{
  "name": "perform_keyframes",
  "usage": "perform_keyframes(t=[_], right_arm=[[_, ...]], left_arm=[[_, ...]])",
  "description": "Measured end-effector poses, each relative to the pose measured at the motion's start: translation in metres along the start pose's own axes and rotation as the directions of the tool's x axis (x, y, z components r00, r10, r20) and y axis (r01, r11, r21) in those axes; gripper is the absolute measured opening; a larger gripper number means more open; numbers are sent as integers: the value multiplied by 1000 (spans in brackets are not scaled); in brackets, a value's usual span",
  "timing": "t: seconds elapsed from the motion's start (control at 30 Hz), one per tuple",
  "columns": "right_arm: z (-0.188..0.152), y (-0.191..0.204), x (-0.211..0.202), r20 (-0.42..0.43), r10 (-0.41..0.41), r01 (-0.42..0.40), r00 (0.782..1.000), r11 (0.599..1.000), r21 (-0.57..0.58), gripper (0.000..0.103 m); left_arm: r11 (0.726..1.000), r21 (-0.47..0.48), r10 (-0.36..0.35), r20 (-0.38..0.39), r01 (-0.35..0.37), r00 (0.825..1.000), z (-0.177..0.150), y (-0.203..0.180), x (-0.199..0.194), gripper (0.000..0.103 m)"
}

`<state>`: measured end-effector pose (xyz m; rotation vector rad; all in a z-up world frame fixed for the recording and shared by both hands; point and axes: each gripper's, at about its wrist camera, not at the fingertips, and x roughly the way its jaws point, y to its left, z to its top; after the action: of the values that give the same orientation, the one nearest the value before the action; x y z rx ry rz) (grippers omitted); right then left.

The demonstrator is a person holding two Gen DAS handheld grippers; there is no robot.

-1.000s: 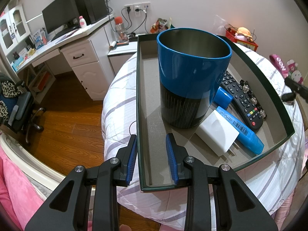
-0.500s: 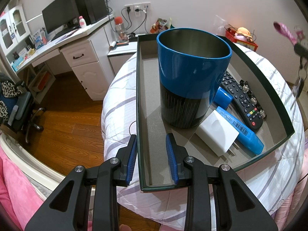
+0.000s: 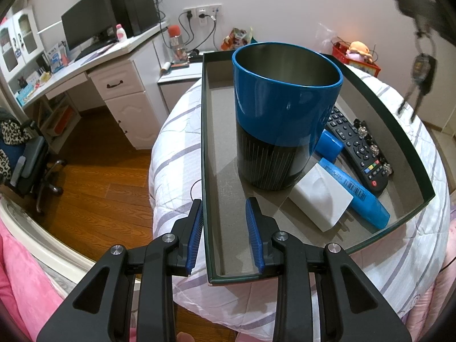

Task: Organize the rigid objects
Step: 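Lift the Hello Kitty keychain with the right tool and carry it over the tray, then lower the keychain into the tray and open the right tool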

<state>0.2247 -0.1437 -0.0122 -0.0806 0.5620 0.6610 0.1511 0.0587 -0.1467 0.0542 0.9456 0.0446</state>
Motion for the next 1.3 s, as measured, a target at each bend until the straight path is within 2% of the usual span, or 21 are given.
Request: perform_keyframes(t=[0.1,0.17,0.37,0.63,0.83,0.9,0.97,1.0,1.1,1.23,1.3], right_arm=[[1,4,26,-60,3,-5,998,1000,-31,21],[-1,6,40,-85,-13,8,996,998,-60,13],[-12,8,75,-193,-55,31,980,991,-128,8],[-32,3,85,-270,-24,-4,962,995,-104,8],[-44,-3,80,-300,-72,45,951,995,-94,8],[-46,-8,74,-289,-124,101,949,991,-93,12],[-47,-13,71,-300,-172,152,938,984,-89,34],[-48,-15,69,-304,-195,177,933,980,-86,38],[-51,-21,70,-330,-222,206,918,975,-84,40],[-48,-15,63,-311,-180,170,933,984,-60,40],[-49,-8,64,-335,-147,131,931,989,-68,41]], left_arm=[[1000,2,-3,2,3,1000,1,0,-1,30],[1000,2,-9,3,9,1000,1,0,-1,30],[1000,5,-12,5,12,1000,1,0,-1,31],[1000,3,-14,8,14,1000,0,1,-1,31],[1000,2,-15,8,15,1000,0,1,-1,31],[1000,4,-15,8,15,1000,0,1,-1,31],[1000,2,-15,8,15,1000,0,1,0,31],[1000,4,-15,8,15,1000,0,1,0,31],[1000,3,-21,9,21,1000,0,2,0,34],[1000,2,-23,9,23,1000,1,1,0,34],[1000,2,-23,10,23,1000,1,1,0,34]])
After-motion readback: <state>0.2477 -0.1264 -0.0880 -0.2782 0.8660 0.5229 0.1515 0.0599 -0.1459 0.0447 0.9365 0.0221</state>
